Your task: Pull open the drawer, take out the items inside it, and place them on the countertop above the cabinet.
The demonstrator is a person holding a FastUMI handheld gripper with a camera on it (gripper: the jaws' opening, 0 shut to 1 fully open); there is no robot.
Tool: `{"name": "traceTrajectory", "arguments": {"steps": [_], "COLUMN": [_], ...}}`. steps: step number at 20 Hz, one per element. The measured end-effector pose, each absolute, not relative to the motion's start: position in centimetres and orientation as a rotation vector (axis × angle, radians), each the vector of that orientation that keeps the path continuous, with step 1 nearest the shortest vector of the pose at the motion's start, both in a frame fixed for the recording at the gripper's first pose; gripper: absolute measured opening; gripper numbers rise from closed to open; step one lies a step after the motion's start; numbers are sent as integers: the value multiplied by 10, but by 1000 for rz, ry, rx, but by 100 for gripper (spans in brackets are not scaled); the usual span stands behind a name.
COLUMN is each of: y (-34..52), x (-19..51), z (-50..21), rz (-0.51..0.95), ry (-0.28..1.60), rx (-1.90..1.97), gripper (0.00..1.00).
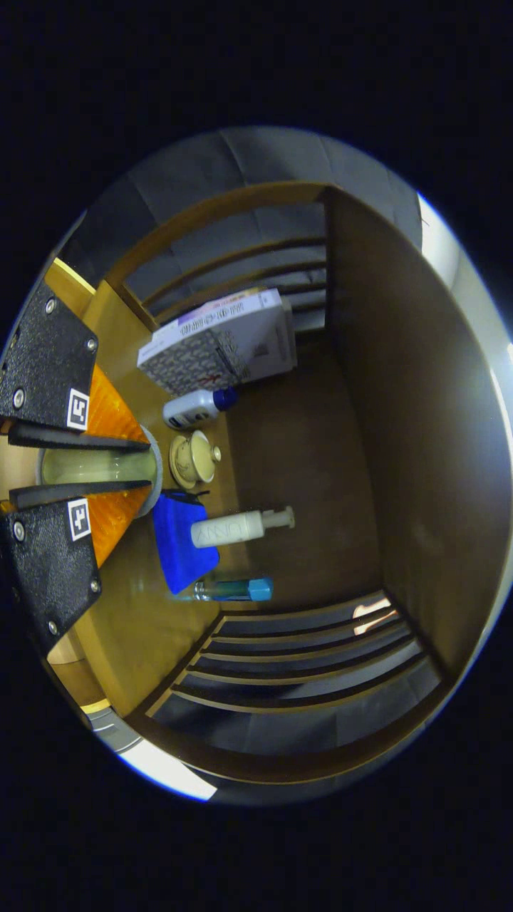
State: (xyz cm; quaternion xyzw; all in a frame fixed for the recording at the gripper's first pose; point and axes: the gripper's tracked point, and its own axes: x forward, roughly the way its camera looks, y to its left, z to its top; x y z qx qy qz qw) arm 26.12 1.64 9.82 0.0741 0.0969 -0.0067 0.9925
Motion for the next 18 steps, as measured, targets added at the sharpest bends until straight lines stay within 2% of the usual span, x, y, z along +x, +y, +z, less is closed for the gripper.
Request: {"name": "traceTrajectory", "arguments": {"steps": [7,12,13,17,18], "y": [11,9,8,-2,-3], "x": [301,313,312,296,287], "z": [76,63,65,82,91], "rz": [-50,-79,-79,-114,-119], "ry": [236,252,246,189,155], "rx": [200,167,154,80,60], "gripper": [22,29,34,88,93]}}
